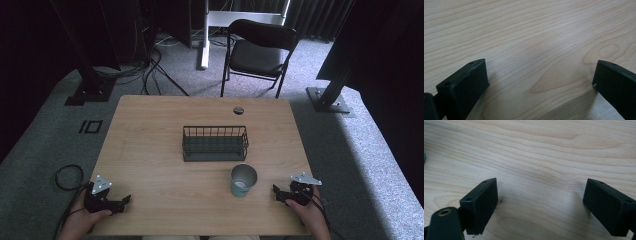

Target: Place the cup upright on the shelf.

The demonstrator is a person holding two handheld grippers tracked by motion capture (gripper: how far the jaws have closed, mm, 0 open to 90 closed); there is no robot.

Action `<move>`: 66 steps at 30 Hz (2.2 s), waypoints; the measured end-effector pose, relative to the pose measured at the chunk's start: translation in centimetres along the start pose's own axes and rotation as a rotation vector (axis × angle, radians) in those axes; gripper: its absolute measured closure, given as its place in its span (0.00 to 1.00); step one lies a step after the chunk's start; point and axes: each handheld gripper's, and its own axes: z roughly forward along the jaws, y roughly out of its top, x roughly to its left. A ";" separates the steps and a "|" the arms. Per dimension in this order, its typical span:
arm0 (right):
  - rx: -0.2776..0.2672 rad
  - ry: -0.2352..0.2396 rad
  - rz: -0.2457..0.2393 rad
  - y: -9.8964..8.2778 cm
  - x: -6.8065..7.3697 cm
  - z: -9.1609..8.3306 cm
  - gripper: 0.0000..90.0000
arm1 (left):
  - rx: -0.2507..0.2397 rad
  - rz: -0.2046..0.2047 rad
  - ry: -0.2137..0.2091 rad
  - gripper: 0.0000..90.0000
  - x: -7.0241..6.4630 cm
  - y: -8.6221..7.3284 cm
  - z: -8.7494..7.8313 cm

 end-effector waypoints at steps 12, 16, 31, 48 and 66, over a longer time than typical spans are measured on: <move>0.000 0.000 0.000 0.0 0.0 0.0 0.14 | -0.029 0.063 -0.029 0.05 -1.0 0.9 0.0; 0.000 0.000 0.000 0.0 0.0 0.0 0.14 | -0.065 0.080 -0.047 0.05 -1.7 1.8 -0.4; 0.000 0.000 0.000 0.0 0.0 0.0 0.14 | -0.123 0.143 -0.117 0.05 -3.9 4.1 -0.2; 0.000 0.000 0.000 0.0 0.0 0.0 0.14 | -0.159 0.254 -0.195 0.05 -7.5 6.9 0.8; 0.000 0.000 0.001 0.0 0.0 0.0 0.14 | -0.207 0.295 -0.317 0.05 -11.7 9.5 2.1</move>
